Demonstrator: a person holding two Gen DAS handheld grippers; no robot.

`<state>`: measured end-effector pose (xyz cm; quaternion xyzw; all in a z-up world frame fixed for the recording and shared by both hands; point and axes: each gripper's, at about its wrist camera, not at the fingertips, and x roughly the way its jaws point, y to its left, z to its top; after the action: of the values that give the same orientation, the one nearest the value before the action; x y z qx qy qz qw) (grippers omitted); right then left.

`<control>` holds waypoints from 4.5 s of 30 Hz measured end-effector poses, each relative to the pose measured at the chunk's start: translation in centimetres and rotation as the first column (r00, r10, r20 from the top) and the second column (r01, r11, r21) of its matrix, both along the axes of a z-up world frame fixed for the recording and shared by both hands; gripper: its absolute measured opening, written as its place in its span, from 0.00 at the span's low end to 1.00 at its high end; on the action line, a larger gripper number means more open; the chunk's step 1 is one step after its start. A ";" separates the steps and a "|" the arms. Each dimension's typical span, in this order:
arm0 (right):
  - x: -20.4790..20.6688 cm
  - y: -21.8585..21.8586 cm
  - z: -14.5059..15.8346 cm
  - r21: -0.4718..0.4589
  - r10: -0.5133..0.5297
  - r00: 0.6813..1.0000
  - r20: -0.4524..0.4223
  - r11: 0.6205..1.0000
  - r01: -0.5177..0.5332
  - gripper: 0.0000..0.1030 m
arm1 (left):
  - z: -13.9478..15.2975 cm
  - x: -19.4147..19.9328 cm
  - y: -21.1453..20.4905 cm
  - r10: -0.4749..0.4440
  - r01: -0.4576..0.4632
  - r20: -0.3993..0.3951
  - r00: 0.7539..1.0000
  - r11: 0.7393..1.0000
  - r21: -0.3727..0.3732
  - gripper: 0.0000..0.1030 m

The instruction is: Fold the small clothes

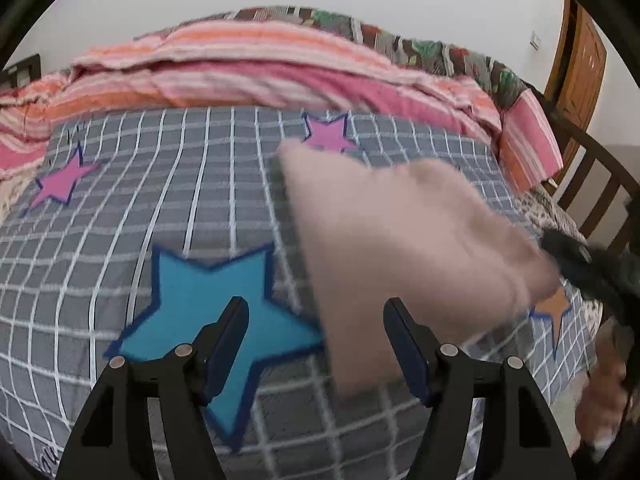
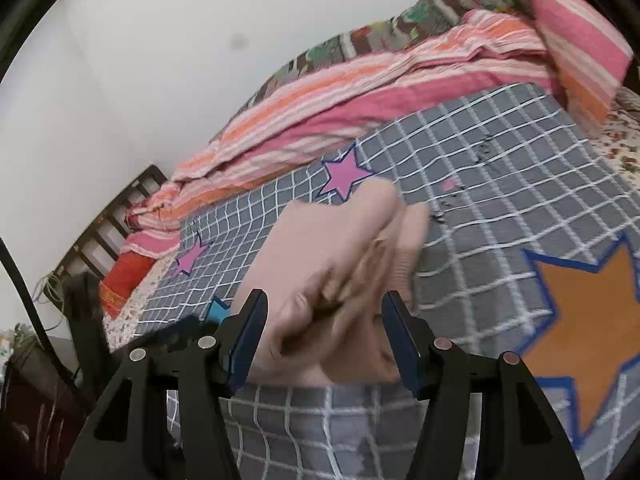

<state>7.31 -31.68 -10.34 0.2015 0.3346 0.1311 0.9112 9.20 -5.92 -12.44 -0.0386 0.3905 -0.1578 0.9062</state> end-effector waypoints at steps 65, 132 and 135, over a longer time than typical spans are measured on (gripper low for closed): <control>16.4 8.3 -5.7 0.049 -0.003 0.970 -0.243 0.999 0.016 0.37 | -0.9 1.7 12.6 0.049 -0.043 0.045 0.998 0.990 -0.132 0.66; 16.3 9.7 -6.3 -0.397 -0.010 0.998 -0.063 0.918 -0.016 0.24 | -3.0 11.9 4.4 0.101 -0.111 0.089 0.991 0.987 0.112 0.71; 16.2 9.6 -6.7 -0.393 -0.014 0.999 -0.048 0.919 -0.006 0.24 | -3.3 11.5 4.3 0.118 -0.130 0.113 0.987 0.986 0.106 0.71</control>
<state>23.52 -22.07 -17.04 0.0185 0.3763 0.0542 0.9247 20.68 -1.60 -15.75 -0.0029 0.3468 -0.0806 0.9345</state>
